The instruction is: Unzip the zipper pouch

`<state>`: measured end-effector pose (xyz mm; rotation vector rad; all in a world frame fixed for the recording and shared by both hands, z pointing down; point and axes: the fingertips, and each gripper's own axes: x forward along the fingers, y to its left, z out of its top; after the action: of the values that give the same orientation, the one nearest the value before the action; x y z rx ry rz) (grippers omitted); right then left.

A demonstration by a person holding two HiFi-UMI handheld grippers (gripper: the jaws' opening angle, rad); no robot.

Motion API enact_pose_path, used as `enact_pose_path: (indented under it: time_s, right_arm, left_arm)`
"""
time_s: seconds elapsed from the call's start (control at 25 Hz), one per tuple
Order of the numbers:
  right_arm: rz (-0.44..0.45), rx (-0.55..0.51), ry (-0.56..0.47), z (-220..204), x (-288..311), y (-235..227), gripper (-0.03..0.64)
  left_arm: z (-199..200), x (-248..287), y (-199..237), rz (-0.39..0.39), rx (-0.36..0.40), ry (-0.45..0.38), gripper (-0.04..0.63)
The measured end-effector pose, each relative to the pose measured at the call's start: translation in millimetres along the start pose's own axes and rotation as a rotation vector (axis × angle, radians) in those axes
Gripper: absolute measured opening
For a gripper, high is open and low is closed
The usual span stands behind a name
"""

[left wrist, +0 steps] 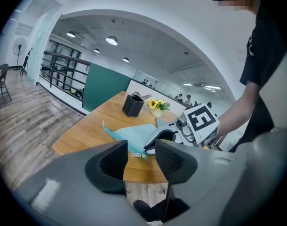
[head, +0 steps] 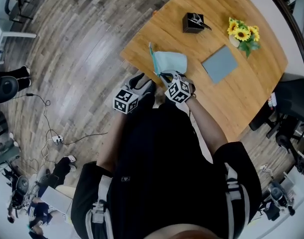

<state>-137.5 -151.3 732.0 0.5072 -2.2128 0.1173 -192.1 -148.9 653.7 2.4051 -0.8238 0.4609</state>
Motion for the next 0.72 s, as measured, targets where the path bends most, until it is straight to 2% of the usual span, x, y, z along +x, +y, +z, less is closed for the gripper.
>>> enact_pose_path:
  time_s: [0.32,0.72]
  right_arm:
    - [0.008,0.011,-0.079,7.8,-40.5,2.0,0.012]
    - [-0.006,-0.018,-0.137,-3.8,-82.7,7.2,0.012]
  left_arm:
    - [0.4,8.0,-25.8,-0.017,0.017,0.004,0.166]
    - [-3.2,17.0,-61.0,0.004,0.056,0.004,0.164]
